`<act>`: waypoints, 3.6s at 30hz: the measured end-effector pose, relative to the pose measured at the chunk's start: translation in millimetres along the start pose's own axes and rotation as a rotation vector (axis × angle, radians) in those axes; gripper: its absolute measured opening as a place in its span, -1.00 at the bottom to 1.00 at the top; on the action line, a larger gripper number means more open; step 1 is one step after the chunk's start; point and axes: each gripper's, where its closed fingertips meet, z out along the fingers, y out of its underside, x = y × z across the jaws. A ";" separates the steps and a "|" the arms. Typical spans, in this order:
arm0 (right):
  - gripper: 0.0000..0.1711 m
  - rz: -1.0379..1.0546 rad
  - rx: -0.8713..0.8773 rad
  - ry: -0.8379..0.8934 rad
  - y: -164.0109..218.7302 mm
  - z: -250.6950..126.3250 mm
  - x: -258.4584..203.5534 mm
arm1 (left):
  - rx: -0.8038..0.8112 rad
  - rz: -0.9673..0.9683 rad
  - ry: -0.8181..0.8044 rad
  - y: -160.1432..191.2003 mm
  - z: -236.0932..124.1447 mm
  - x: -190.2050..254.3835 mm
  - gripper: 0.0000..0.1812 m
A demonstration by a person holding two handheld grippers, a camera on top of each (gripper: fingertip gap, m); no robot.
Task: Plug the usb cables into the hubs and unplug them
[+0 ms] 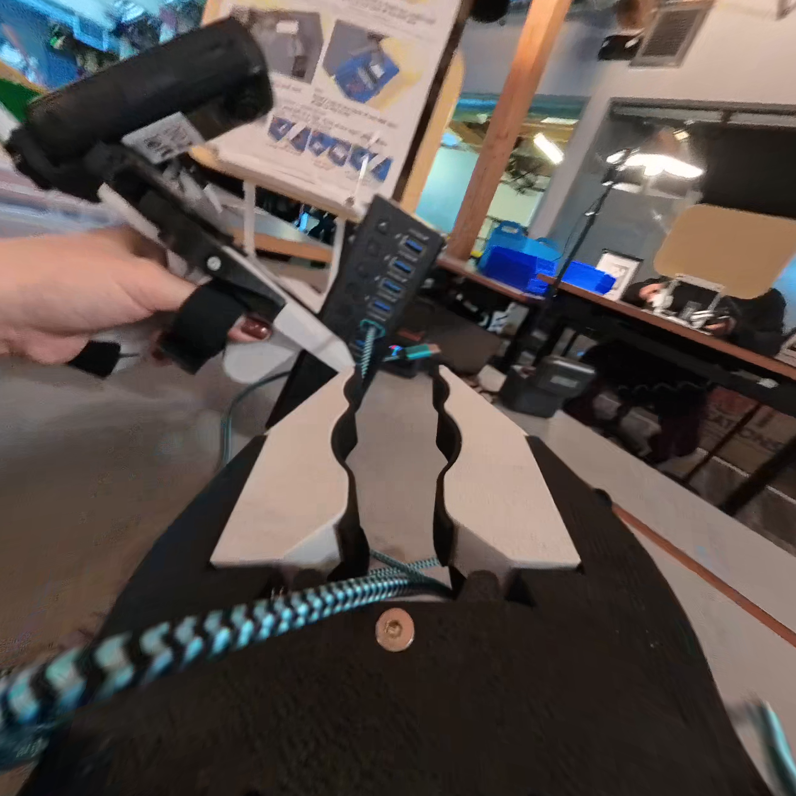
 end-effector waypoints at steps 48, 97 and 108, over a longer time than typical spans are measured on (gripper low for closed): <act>-0.93 -0.820 -0.147 0.144 2.5 3.1 -37.5 | 0.078 0.225 0.126 5.7 -23.5 41.0 -0.59; -0.93 -0.986 -0.140 0.177 -1.1 8.7 -47.3 | 0.213 0.189 0.219 -11.1 -37.3 47.4 -0.69; -0.94 -0.920 -0.159 0.177 2.9 8.6 -40.1 | 0.070 0.404 0.113 3.0 -37.1 42.4 -0.44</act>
